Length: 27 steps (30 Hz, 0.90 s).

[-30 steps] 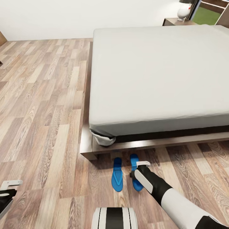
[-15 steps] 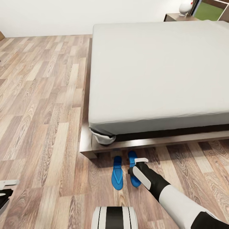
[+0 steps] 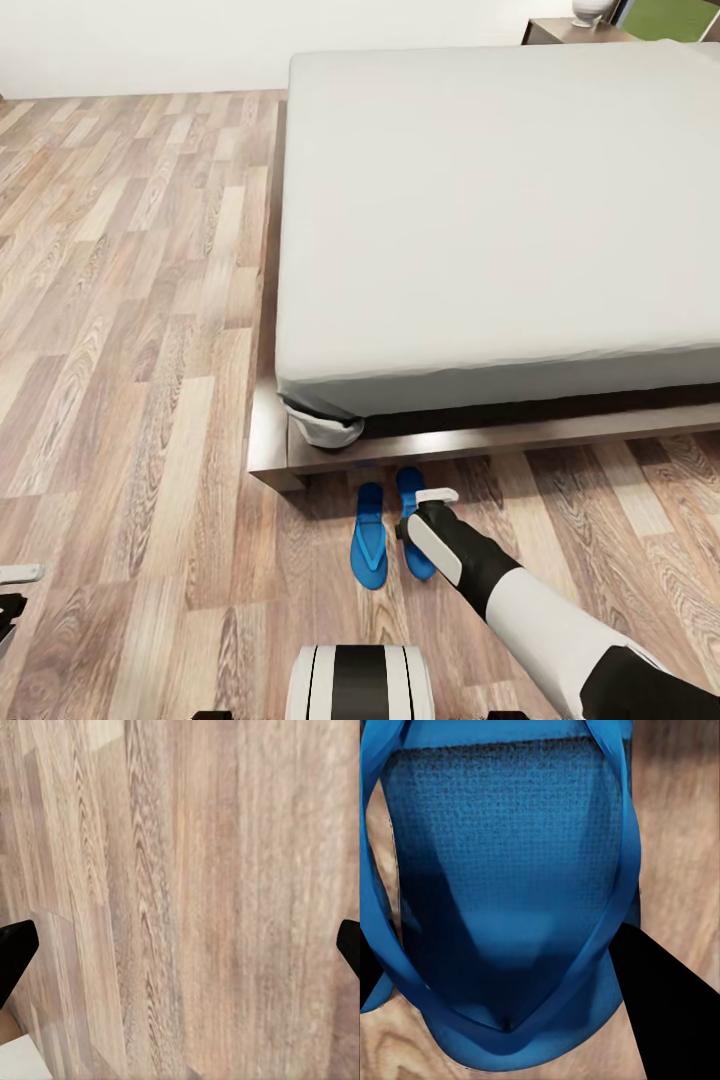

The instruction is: In the bedroom, move the book from the bed onto either nightstand, and place the two sandals side by side next to the bed.

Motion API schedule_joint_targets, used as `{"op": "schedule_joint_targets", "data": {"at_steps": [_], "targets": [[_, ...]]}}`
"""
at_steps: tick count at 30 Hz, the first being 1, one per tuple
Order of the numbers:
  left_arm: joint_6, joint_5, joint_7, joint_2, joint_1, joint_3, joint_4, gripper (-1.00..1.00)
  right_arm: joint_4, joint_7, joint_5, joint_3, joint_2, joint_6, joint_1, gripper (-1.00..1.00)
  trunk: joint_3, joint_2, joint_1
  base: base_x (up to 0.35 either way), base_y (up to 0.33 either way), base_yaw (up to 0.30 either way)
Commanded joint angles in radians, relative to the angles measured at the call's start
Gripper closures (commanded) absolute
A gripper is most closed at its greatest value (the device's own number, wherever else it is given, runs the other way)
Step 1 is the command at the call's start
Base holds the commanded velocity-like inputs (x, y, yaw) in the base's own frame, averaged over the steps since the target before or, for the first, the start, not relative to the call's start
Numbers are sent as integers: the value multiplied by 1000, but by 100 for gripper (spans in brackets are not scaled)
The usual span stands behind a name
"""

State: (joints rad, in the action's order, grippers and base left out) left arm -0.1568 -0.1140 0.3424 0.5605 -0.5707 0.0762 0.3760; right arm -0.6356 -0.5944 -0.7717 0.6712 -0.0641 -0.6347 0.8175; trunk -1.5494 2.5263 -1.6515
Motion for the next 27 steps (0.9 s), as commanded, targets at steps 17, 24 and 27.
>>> {"op": "schedule_joint_targets", "data": {"at_steps": [17, 24, 27], "targets": [[-5, -10, 7, 27, 0, 8, 4, -100, 1, -8, 6, 5, -2, 0, 17, 100, -32, 2, -3, 0, 0, 0], [-4, -13, 69, 91, -1, 6, 5, -100, 1, -8, 5, 5, -2, 0, 19, 100, -32, 2, -3, 0, 0, 0], [-4, -14, 119, 111, -1, 7, 5, -100, 1, -8, 6, 5, -2, -1, 21, 100, -32, 2, -3, 0, 0, 0]]}}
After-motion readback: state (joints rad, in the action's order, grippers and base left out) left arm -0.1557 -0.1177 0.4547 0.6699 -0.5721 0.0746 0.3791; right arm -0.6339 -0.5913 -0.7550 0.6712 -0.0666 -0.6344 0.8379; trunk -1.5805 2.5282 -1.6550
